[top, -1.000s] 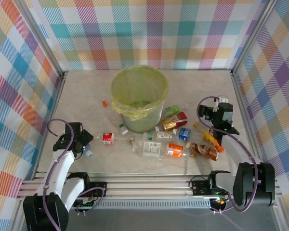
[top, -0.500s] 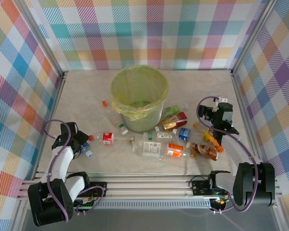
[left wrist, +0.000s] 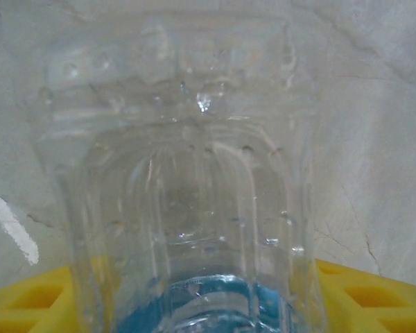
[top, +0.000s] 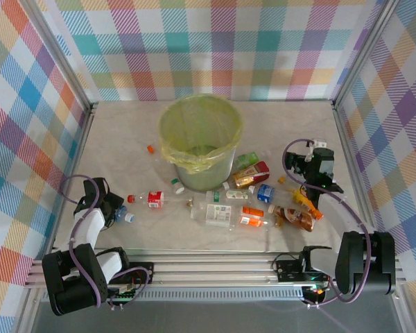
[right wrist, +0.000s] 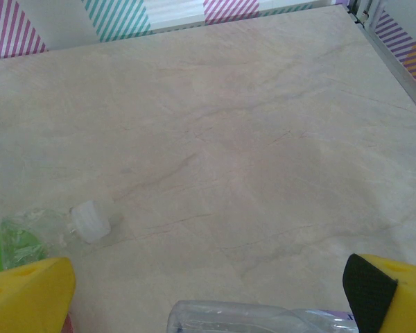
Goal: Put the plastic bottles in the bin
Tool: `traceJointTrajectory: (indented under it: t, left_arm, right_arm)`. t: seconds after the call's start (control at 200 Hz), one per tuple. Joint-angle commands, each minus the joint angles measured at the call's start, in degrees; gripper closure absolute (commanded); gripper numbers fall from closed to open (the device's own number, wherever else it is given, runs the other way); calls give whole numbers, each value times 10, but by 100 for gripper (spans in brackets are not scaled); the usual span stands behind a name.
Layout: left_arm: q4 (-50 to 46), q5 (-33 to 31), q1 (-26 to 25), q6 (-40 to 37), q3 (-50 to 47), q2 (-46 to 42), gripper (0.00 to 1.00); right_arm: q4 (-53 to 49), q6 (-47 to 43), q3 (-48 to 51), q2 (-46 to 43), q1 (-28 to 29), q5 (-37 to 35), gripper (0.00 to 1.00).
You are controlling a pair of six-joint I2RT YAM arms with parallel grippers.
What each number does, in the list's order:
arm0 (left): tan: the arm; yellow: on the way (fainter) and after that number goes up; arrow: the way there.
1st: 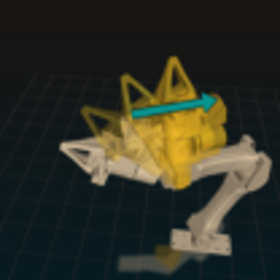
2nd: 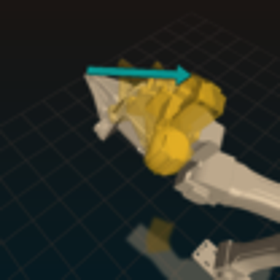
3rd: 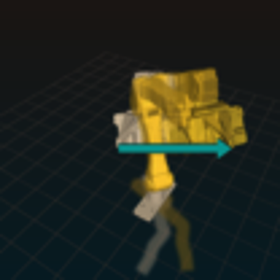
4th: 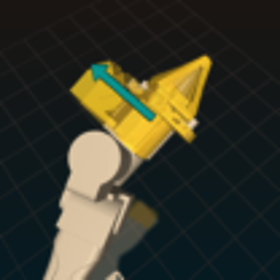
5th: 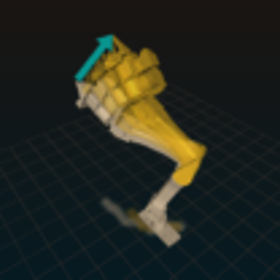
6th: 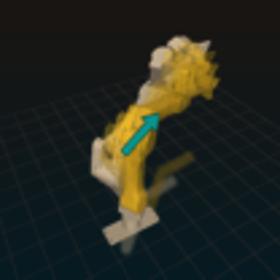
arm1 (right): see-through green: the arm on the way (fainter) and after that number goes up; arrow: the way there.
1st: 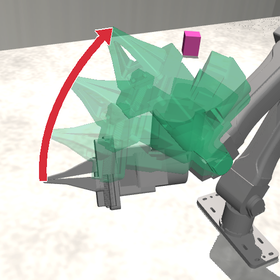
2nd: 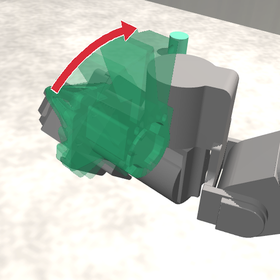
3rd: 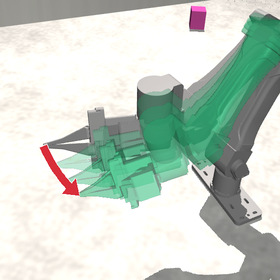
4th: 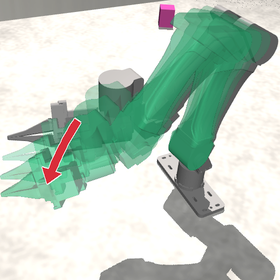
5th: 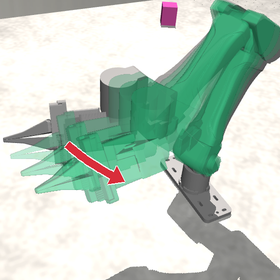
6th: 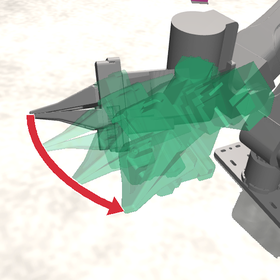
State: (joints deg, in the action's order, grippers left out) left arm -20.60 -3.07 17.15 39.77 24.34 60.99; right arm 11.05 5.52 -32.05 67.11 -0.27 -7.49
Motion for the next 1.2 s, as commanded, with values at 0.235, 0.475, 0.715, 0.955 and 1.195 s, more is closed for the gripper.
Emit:
traceJointTrajectory:
  t: [0.235, 0.475, 0.715, 0.955, 1.195]
  left_arm:
    - [-101, -29, 10, -9, 37, -134, 50]
    - [-153, 52, 8, -42, 138, -193, 53]
    - [-129, 107, -59, -35, 280, -164, 56]
    - [-94, 46, -254, -70, 445, -51, 58]
    - [-101, 4, -432, -173, 676, 162, 59]
  right_arm:
    - [7, -3, -18, 7, 6, 8, 0]
    - [6, -3, -22, 14, 7, 10, 0]
    - [8, -2, -20, 9, 8, 8, 0]
    - [7, -2, -20, 7, 7, 6, 0]
    - [11, -4, -19, 11, 7, 2, 0]
